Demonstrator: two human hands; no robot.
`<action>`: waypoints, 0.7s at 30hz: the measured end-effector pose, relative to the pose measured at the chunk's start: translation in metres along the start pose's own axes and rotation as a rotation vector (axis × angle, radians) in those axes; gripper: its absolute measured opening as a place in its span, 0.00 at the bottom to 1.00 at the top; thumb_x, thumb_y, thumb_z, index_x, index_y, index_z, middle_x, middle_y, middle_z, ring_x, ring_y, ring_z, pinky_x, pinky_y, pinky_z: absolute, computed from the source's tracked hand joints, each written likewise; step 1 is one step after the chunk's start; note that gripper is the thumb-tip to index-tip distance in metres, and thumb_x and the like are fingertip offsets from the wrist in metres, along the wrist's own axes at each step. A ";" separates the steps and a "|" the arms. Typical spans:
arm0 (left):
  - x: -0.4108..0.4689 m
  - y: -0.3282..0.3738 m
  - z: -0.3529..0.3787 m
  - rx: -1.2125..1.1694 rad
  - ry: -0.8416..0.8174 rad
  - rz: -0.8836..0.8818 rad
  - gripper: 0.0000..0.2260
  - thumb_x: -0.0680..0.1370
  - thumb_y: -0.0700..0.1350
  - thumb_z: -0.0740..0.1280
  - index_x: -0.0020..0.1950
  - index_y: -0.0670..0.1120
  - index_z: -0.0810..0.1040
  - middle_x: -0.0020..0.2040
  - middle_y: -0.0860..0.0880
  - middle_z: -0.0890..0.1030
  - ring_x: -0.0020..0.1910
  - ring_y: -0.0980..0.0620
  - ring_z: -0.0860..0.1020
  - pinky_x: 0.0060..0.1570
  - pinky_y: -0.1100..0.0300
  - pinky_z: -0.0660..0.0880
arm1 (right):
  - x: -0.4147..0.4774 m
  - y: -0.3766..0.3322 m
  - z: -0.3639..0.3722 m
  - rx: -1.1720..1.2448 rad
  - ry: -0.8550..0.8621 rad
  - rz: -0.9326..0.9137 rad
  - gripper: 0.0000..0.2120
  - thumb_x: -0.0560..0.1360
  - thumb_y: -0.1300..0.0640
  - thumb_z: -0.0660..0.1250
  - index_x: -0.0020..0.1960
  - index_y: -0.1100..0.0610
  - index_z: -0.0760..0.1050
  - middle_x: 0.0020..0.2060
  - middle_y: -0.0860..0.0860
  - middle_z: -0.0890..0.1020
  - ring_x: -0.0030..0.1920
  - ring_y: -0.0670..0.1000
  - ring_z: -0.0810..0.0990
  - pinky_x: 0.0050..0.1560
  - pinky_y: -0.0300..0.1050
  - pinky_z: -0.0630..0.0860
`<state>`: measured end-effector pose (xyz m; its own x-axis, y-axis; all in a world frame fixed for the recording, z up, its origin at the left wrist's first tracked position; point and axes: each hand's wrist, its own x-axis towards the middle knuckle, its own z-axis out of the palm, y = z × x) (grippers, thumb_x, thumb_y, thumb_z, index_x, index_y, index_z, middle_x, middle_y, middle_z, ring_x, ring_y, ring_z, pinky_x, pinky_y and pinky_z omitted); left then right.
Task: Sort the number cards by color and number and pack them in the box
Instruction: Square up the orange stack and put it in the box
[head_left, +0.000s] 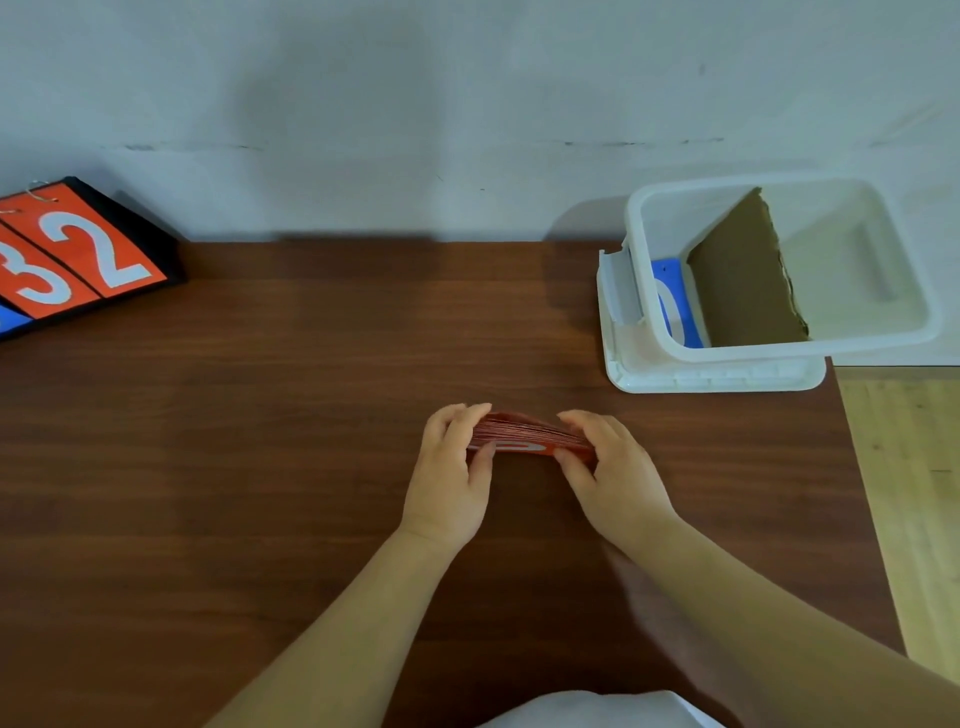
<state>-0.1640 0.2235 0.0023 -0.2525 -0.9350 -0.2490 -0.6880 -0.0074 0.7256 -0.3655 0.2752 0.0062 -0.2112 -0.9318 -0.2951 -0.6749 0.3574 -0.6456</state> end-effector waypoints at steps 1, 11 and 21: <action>0.000 0.002 0.003 -0.009 -0.001 0.033 0.23 0.83 0.46 0.66 0.77 0.57 0.66 0.73 0.56 0.66 0.70 0.62 0.66 0.68 0.67 0.67 | 0.001 -0.003 0.001 0.014 -0.005 -0.009 0.20 0.80 0.50 0.68 0.71 0.44 0.71 0.61 0.38 0.74 0.58 0.37 0.73 0.54 0.27 0.67; 0.006 0.004 0.009 0.043 0.052 0.062 0.26 0.80 0.45 0.71 0.73 0.57 0.64 0.77 0.53 0.55 0.76 0.51 0.63 0.68 0.56 0.73 | 0.005 -0.006 0.001 -0.069 -0.021 -0.116 0.14 0.80 0.52 0.67 0.65 0.44 0.75 0.57 0.39 0.76 0.55 0.40 0.77 0.54 0.36 0.76; 0.000 -0.002 0.011 0.065 -0.026 0.079 0.24 0.83 0.44 0.65 0.77 0.57 0.63 0.66 0.56 0.68 0.58 0.61 0.73 0.51 0.75 0.68 | -0.011 0.003 0.014 -0.004 0.029 -0.030 0.15 0.82 0.52 0.64 0.69 0.46 0.73 0.59 0.41 0.77 0.59 0.42 0.76 0.58 0.40 0.75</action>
<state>-0.1698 0.2277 -0.0063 -0.3245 -0.9223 -0.2100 -0.7080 0.0896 0.7005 -0.3552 0.2877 -0.0027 -0.2106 -0.9437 -0.2552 -0.6838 0.3288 -0.6514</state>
